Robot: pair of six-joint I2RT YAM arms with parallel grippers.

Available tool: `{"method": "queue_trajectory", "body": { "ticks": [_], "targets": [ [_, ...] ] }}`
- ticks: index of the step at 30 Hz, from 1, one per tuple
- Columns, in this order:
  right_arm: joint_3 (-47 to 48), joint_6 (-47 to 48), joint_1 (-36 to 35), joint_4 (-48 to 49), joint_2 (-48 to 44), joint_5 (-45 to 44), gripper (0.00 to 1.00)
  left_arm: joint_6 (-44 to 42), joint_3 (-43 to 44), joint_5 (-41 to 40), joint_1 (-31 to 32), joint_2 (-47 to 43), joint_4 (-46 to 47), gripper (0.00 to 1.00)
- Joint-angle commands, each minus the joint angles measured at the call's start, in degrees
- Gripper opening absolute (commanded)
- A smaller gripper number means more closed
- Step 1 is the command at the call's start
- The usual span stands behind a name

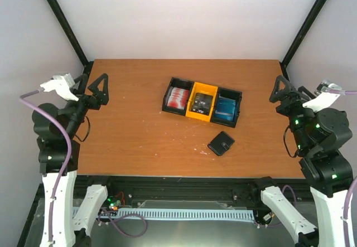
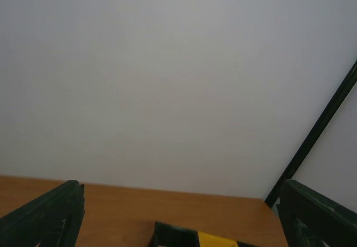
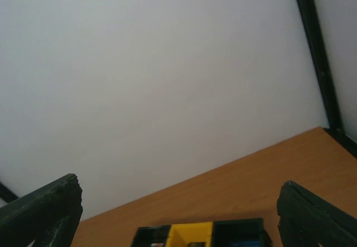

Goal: Put the credit cards into the card holder
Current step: Move the card holder to the center of the board.

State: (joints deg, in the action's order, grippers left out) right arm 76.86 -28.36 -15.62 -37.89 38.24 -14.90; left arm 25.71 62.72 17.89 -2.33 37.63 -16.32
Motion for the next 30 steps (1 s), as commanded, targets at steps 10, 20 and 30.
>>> {"method": "queue_trajectory", "body": {
  "ticks": [10,20,30],
  "targets": [
    [-10.19,-5.07,12.12,-7.28,1.56,23.48,1.00,11.81,-10.13,21.90,-6.72,4.58,5.84,0.99],
    [-27.43,-6.14,11.84,-14.47,7.47,36.08,0.86,16.03,-19.75,32.86,-6.00,7.25,13.67,1.00],
    [-40.99,-16.46,3.17,-8.25,21.58,29.12,0.69,15.44,-24.46,29.60,2.95,10.14,13.97,1.00]
  ]
}}
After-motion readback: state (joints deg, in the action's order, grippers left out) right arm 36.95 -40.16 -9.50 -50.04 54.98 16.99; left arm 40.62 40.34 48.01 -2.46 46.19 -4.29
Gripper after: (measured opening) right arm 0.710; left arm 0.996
